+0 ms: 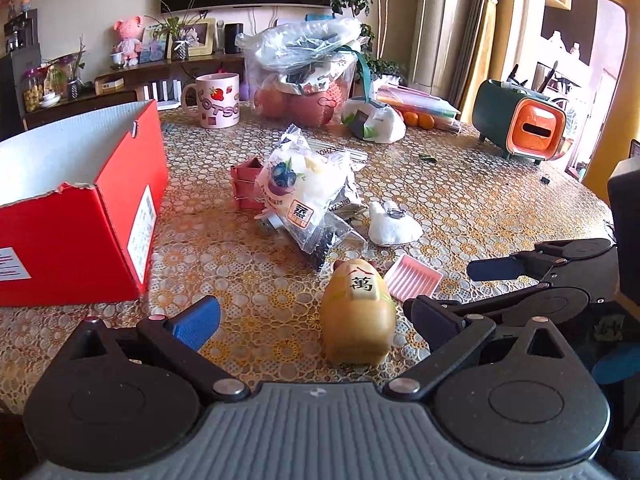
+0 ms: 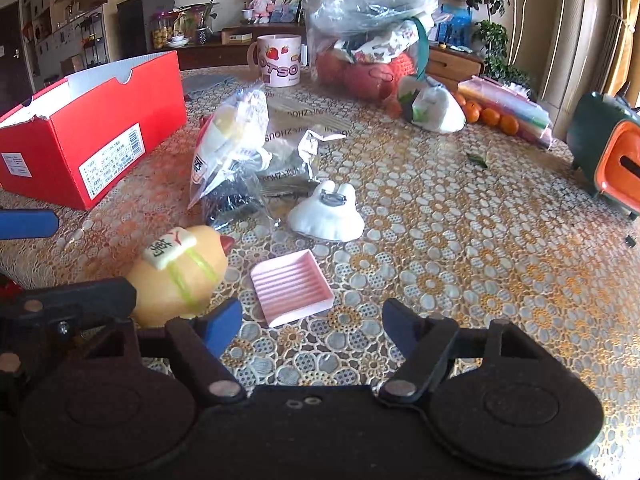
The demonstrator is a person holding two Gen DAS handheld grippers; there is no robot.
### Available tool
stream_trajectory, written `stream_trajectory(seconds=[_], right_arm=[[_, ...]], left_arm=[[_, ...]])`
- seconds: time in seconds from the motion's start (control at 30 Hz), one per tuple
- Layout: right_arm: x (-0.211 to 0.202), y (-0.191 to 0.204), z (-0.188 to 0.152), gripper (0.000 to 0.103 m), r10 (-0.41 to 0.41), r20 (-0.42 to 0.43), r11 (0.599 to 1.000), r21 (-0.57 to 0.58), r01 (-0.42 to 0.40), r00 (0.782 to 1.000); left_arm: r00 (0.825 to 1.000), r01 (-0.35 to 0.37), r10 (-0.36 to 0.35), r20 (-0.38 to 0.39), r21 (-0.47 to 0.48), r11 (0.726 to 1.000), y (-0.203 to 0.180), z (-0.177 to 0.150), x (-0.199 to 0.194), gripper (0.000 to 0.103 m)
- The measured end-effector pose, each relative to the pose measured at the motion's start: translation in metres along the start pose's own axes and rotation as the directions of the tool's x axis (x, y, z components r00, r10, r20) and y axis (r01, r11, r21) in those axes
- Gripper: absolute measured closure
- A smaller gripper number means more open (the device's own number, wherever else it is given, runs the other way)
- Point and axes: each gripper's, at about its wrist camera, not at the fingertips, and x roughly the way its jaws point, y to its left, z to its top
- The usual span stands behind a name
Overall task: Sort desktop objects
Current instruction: 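Move left tool to yellow squishy toy while right tool approaches pink soap dish, then close left tool on yellow toy while right tool closes on pink soap dish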
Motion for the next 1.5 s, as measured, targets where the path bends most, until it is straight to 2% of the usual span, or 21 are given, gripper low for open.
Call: stream_trajectory(seconds=[0.2,0.3,0.43,0.57,0.73,1.07,1.5], right_arm=[[0.009,-0.009,-0.002,0.031,0.028,0.007,1.000,-0.009,-0.028,1.000],[0.011,-0.011,-0.001,0.034,0.035,0.020,0.999,-0.020,-0.035,0.999],[0.012,-0.012,0.000,0.042,0.037,0.033,0.999,-0.027,-0.036,0.999],[0.012,-0.011,0.000,0.048,0.044,0.041,0.999,-0.030,-0.042,0.998],[0.011,-0.007,0.002,0.061,0.055,0.041,0.998,-0.041,-0.053,0.998],[0.011,-0.001,0.004,0.062,0.027,0.024,0.999,-0.033,-0.026,0.999],[-0.011,0.011,0.004,0.062,0.013,0.021,0.999,-0.032,-0.012,1.000]], left_arm=[[1.000,0.004,-0.003,-0.026,0.010,1.000,-0.003,-0.001,0.016,0.001],[0.999,0.016,-0.016,-0.032,-0.001,1.000,-0.003,-0.001,0.019,0.006],[0.999,0.030,-0.029,-0.043,0.004,1.000,-0.002,-0.001,0.024,0.020],[0.996,0.070,-0.070,-0.047,-0.016,0.997,-0.001,0.001,0.026,0.029],[0.993,0.115,-0.115,-0.039,0.010,0.993,-0.006,0.002,0.025,0.059],[0.991,0.132,-0.132,-0.039,0.003,0.991,-0.003,0.003,0.019,0.063],[0.992,0.129,-0.129,0.001,-0.013,0.992,0.008,0.010,-0.011,0.065]])
